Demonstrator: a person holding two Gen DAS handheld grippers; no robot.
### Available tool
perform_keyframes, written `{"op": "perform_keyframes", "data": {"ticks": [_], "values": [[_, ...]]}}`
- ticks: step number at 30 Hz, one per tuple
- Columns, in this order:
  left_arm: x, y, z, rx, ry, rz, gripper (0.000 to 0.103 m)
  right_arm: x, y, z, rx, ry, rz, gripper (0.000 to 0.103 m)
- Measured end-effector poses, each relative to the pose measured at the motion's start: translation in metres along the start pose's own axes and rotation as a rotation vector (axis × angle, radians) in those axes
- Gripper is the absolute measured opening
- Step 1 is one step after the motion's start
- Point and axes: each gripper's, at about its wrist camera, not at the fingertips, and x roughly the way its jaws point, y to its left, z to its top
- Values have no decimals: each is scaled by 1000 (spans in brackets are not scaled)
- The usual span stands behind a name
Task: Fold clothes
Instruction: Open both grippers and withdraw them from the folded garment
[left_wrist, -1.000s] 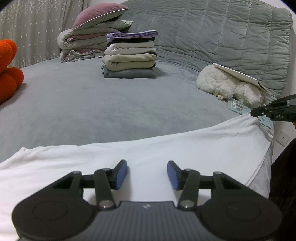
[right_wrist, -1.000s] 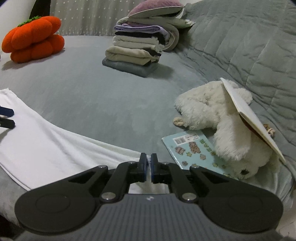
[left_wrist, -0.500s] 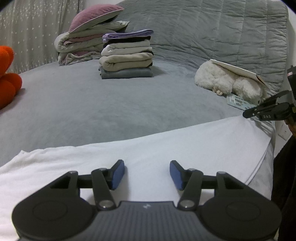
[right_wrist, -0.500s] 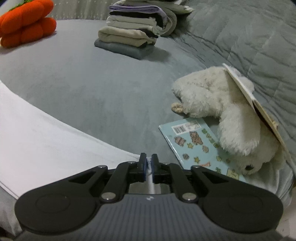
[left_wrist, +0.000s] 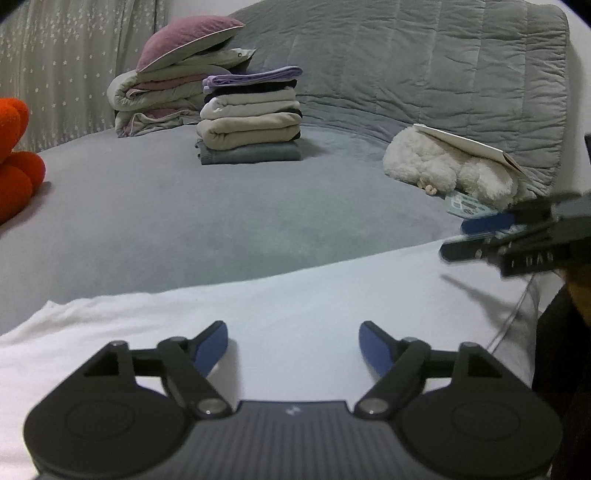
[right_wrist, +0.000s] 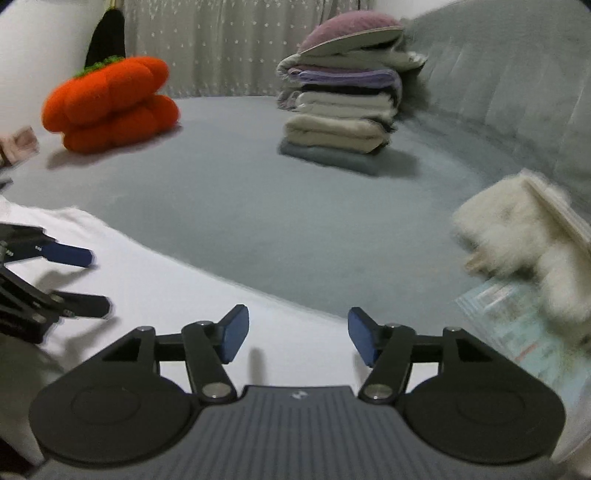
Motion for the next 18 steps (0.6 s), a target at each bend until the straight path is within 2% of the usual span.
{"op": "perform_keyframes", "data": {"ticks": [3,5,10,18], "values": [[0,0,-4,7,1,9,85,2,3,-16,12,22,-4,63],[-1,0,-5,12,1,10,88,-2,-6,-23,27,7,-38,69],[0,-4,-5,26,9,29,91,-26,-39,-42,187,-31,-114,70],[-4,-6,-7,-8,27,103,98,-56,-64,-57,261,-73,-243,71]]}}
